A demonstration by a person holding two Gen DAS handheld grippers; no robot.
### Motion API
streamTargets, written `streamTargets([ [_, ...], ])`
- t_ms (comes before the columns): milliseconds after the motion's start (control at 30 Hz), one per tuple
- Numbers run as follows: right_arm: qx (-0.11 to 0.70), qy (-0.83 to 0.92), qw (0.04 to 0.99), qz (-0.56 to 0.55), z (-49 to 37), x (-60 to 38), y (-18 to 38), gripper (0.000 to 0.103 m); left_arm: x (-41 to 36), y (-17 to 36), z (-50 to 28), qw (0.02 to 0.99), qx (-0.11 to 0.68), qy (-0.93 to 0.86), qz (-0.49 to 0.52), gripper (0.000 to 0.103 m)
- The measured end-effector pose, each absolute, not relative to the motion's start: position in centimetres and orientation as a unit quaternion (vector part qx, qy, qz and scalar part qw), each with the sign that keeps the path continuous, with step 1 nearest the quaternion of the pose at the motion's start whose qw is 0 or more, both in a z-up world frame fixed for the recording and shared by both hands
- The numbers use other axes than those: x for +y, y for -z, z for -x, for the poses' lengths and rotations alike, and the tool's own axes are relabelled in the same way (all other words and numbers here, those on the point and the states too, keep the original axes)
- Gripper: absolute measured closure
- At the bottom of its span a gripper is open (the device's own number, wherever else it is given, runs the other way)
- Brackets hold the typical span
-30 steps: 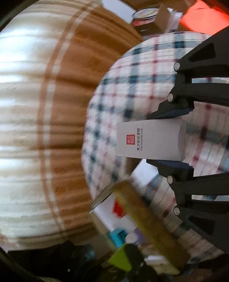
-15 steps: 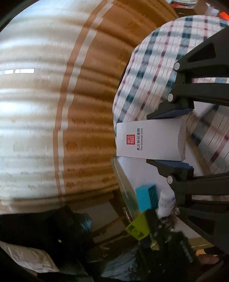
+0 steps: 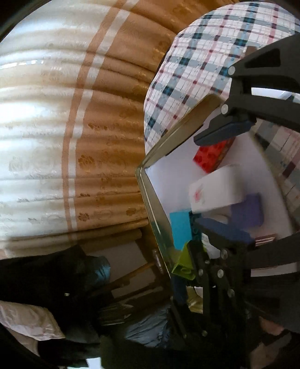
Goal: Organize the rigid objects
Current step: 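Release the card box with right gripper while left gripper releases the green brick in the tray, then grasp the white charger with left gripper while right gripper moves to the brown wooden bar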
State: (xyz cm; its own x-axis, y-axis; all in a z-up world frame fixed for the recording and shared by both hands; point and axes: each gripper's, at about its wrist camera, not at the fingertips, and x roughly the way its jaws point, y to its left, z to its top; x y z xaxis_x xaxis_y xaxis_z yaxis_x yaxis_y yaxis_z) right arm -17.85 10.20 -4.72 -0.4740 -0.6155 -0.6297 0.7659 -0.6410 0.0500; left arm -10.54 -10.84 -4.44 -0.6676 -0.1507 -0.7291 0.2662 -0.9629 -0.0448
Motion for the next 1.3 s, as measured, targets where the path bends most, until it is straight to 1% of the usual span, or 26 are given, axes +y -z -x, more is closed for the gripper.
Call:
streamTargets([
  [233, 0.095, 0.881, 0.333, -0.323, 19.3, 18.5, 5.4, 0.031, -6.2, 2.6, 10.0, 0.061, 0.058, 0.926, -0.368, 0.036],
  [367, 0.065, 0.896, 0.276, -0.342, 20.8, 23.8, 6.2, 0.031, -2.1, 2.1, 10.1, 0.024, 0.029, 0.931, -0.364, 0.036],
  [500, 0.045, 0.905, 0.248, -0.343, 21.3, 27.1, 6.7, 0.031, 1.8, 2.2, 10.3, -0.014, 0.002, 0.931, -0.366, 0.036],
  [733, 0.022, 0.912, 0.228, -0.339, 21.7, 29.8, 7.2, 0.030, 8.0, 3.8, 11.6, -0.069, -0.048, 0.924, -0.373, 0.036],
  [833, 0.015, 0.913, 0.221, -0.342, 22.0, 30.8, 7.6, 0.030, 9.7, 5.2, 12.7, -0.075, -0.064, 0.919, -0.382, 0.036],
  [1100, 0.009, 0.912, 0.216, -0.349, 22.7, 32.1, 8.3, 0.030, 10.8, 8.2, 15.8, -0.074, -0.061, 0.904, -0.416, 0.036],
  [1300, 0.050, 0.904, 0.233, -0.356, 24.2, 31.7, 8.6, 0.030, 10.0, 9.4, 17.7, -0.058, -0.044, 0.899, -0.431, 0.036],
])
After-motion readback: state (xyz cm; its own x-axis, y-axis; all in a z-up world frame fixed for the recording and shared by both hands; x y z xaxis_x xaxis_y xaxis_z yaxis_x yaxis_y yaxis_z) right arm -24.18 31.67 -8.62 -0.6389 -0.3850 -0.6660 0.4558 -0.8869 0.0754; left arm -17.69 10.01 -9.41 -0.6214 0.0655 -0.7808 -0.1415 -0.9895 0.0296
